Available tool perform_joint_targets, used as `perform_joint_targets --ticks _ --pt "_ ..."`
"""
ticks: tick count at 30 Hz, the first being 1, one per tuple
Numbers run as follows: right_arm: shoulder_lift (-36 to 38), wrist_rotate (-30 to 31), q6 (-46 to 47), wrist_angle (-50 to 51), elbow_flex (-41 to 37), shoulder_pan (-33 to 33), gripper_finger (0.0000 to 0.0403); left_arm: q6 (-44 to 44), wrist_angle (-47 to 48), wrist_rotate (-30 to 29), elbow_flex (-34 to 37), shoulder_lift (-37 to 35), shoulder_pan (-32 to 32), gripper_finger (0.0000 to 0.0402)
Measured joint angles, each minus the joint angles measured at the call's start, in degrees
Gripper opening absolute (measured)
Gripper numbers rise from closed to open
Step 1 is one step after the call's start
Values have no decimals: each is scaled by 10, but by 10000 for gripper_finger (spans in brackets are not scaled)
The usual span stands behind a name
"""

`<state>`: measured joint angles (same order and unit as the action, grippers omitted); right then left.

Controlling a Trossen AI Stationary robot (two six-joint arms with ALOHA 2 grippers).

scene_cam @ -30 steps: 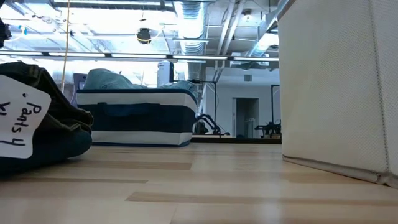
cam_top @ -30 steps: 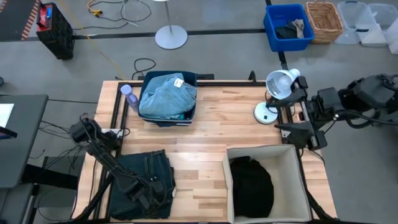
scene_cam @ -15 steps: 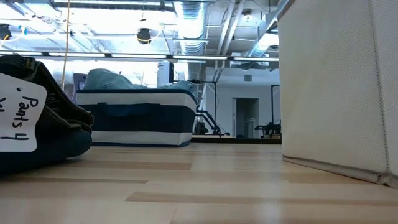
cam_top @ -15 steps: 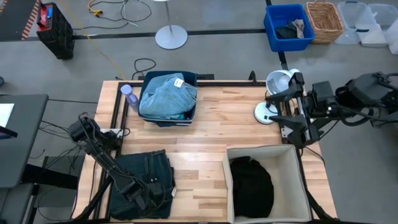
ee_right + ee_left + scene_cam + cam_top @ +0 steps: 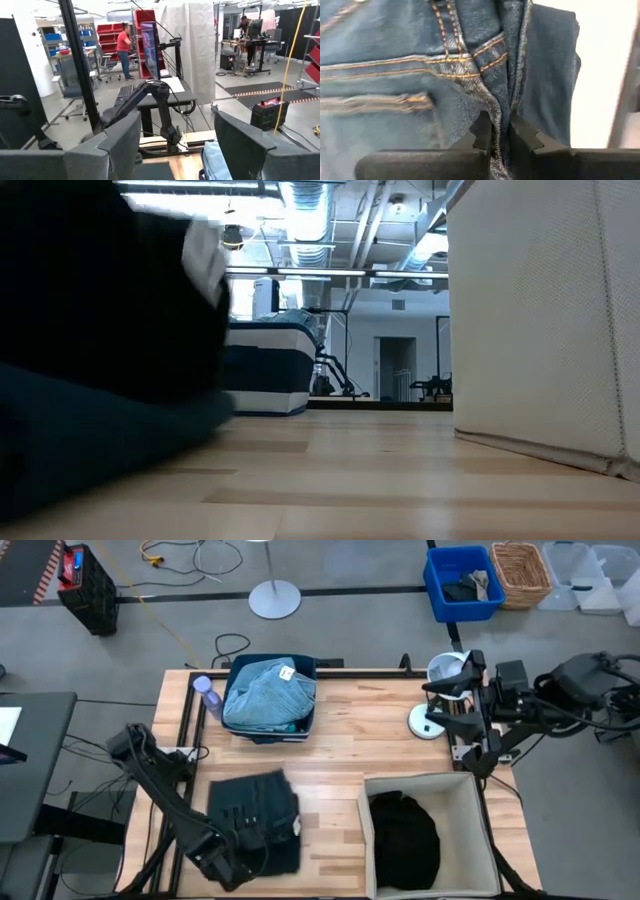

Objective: Sort clothes
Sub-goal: Put the black pants into the white laundry organizer

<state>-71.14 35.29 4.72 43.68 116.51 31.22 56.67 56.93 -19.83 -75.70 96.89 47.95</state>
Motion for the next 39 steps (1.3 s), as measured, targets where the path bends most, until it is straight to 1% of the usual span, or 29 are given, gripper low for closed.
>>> perform_joint_targets --ticks 6,11,13,18,22,24,27,33,34,36,39 --pt "-1 0 13 0 0 -10 270 -71 22 -66 -94 -36 -4 26" --pt "-1 -1 9 3 0 -7 270 -78 105 -145 -182 -45 -8 26" --pt "-1 -2 8 6 0 -4 270 -81 124 -172 -211 -45 -13 26" --pt "-1 -7 6 16 0 2 270 -116 134 -223 -263 -44 -39 26" --pt "-2 -8 3 25 0 18 270 -161 120 -264 -319 -45 -71 26" --pt "-1 -8 -10 20 0 27 270 -203 96 -281 -350 -45 -89 26" --pt "5 3 -30 11 0 38 270 -289 41 -300 -398 -45 -119 26" --pt "24 6 -51 12 0 43 270 -468 -140 -314 -470 -46 -168 26" --pt "25 6 -59 8 0 43 270 -500 -175 -309 -478 -46 -176 26" --pt "30 6 -79 -1 0 43 270 -558 -242 -281 -492 -46 -188 26" --pt "39 7 -92 -27 0 44 270 -603 -316 -235 -500 -47 -205 26"
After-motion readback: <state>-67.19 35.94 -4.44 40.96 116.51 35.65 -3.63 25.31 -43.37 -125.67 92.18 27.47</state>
